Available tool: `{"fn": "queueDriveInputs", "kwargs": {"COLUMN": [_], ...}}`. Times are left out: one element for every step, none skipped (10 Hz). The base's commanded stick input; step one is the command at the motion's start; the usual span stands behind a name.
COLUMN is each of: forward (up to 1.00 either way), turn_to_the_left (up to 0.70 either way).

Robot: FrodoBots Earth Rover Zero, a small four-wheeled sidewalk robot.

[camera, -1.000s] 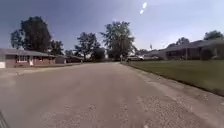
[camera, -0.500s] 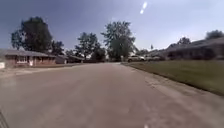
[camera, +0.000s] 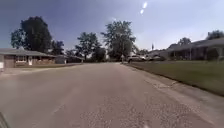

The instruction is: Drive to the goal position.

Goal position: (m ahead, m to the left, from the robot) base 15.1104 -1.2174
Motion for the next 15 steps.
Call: {"fn": "queueDriveInputs", "kwargs": {"forward": [0.70, 0.70, 0.70, 0.70, 0.70, 0.70, 0.70, 0.70, 0.70, 0.70, 0.70, 0.70, 0.70, 0.70, 0.70], "turn_to_the_left": [0.00, 0.00, 0.00, 0.00, 0.00, 0.00, 0.00, 0.00, 0.00, 0.00, 0.00, 0.00, 0.00, 0.00, 0.00]}}
